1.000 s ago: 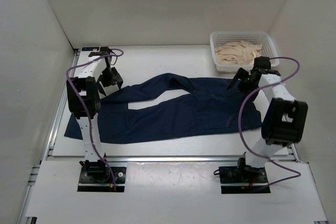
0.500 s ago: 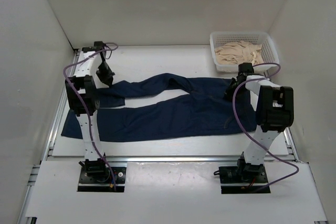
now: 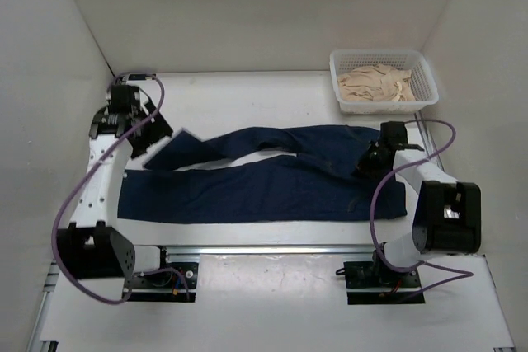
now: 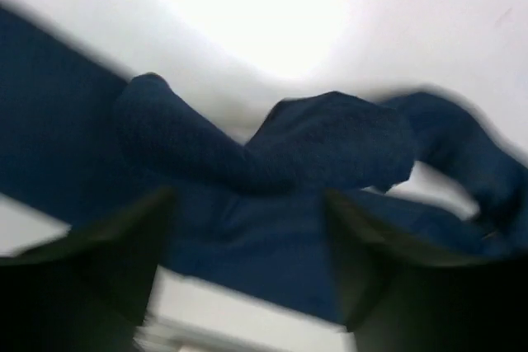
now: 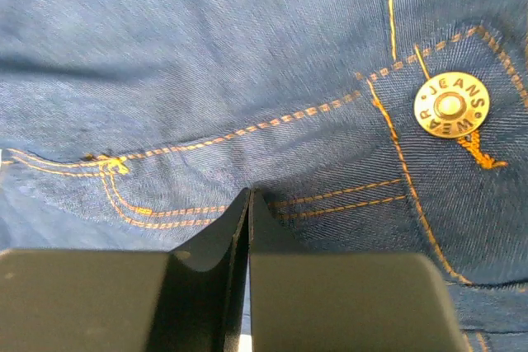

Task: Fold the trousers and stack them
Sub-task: Flatten the trousers out

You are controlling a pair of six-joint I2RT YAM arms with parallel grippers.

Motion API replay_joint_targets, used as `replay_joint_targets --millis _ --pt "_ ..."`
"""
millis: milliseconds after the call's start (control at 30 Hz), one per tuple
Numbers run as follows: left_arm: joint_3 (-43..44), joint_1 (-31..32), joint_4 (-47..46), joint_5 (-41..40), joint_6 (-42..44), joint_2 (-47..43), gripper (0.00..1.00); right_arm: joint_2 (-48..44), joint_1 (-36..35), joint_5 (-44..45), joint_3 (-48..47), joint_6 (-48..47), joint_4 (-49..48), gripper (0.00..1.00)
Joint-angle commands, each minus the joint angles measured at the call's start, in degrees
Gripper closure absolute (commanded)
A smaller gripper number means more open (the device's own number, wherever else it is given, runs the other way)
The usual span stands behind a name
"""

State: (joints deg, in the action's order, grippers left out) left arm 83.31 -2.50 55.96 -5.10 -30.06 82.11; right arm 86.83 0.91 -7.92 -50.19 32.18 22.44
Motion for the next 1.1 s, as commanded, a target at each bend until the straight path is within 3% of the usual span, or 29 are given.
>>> replay_joint_targets --millis 0,67,133,167,200,300,367,433,533,600,767,933,1067 --pt "-14.0 -0.4 -1.9 0.8 -1.5 -3.4 0.07 -4.8 -0.5 0.5 6.3 -0.5 1.2 1.00" --pt "-14.0 -1.0 -1.0 -0.1 0.1 -2.7 0.04 -6.9 -0.5 0.5 7.1 -0.5 1.8 1.00" --pt "-7.5 -1.0 0.4 -2.8 0.9 -1.0 0.16 -6.9 -0.5 0.5 7.7 -0.5 1.8 1.00" --pt "-5.2 -1.0 0.4 -2.8 0.9 -0.1 0.28 -6.9 -0.5 0.5 6.9 -1.2 2.3 1.00" --pt "-2.7 -0.5 0.4 -3.5 1.5 1.1 0.61 -6.9 -0.5 1.3 6.3 -1.2 3.0 1.00" --pt "7.8 0.4 4.0 -6.3 2.2 9.6 0.90 -7.5 -0.5 1.9 5.0 -1.7 3.5 1.00" --pt "15.3 2.4 7.6 -9.1 2.2 17.1 0.87 -8.1 -0.5 1.9 3.5 -1.7 4.0 1.00" --pt "16.9 3.6 10.1 -10.6 2.2 19.8 0.77 -8.6 -0.5 1.3 2.9 -2.2 4.5 1.00" --pt "12.3 4.7 7.7 -6.9 2.3 19.9 0.45 -8.6 -0.5 1.3 2.9 -2.8 5.1 1.00" --pt "7.3 7.0 6.0 -6.1 2.3 19.8 0.38 -8.6 -0.5 1.3 2.9 -2.8 5.1 1.00" --pt "-2.0 13.3 3.8 -7.5 -0.9 21.0 0.36 -8.1 -0.5 0.8 2.9 -4.1 5.1 1.00" --pt "-9.5 14.0 0.7 -6.8 -2.7 21.0 0.33 -8.1 -0.5 0.8 1.9 -4.6 5.1 1.00" --pt "-10.6 14.5 0.1 -7.5 -2.7 22.3 0.49 -8.1 -0.5 1.3 1.3 -4.6 5.1 1.00"
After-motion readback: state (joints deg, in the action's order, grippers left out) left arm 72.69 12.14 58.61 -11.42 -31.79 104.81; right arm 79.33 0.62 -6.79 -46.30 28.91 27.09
